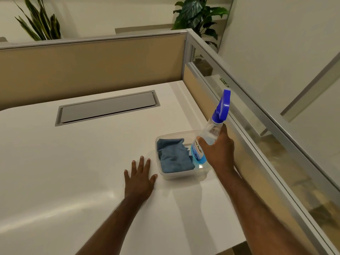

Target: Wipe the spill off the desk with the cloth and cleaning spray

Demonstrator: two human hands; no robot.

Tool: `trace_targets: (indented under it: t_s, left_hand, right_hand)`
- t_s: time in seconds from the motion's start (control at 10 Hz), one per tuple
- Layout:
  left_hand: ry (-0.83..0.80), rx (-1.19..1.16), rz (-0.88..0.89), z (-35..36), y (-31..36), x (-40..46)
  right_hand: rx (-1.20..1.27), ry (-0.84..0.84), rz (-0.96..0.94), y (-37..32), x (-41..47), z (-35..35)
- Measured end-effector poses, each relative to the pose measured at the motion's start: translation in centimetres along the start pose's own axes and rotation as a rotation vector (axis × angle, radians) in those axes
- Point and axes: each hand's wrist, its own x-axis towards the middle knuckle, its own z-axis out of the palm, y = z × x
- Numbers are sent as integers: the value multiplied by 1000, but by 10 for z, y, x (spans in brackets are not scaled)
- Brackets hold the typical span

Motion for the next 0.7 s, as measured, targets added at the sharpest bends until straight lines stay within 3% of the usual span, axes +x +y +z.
trace_targets:
  t_s: [0.6,0.7]
  left_hand:
    - [-6,-5,-7,1,-2,1]
    - [-6,9,-1,1,0,2]
  right_hand:
    - [-6,-84,82,28,1,12]
    - [62,15,98,25,-7,8]
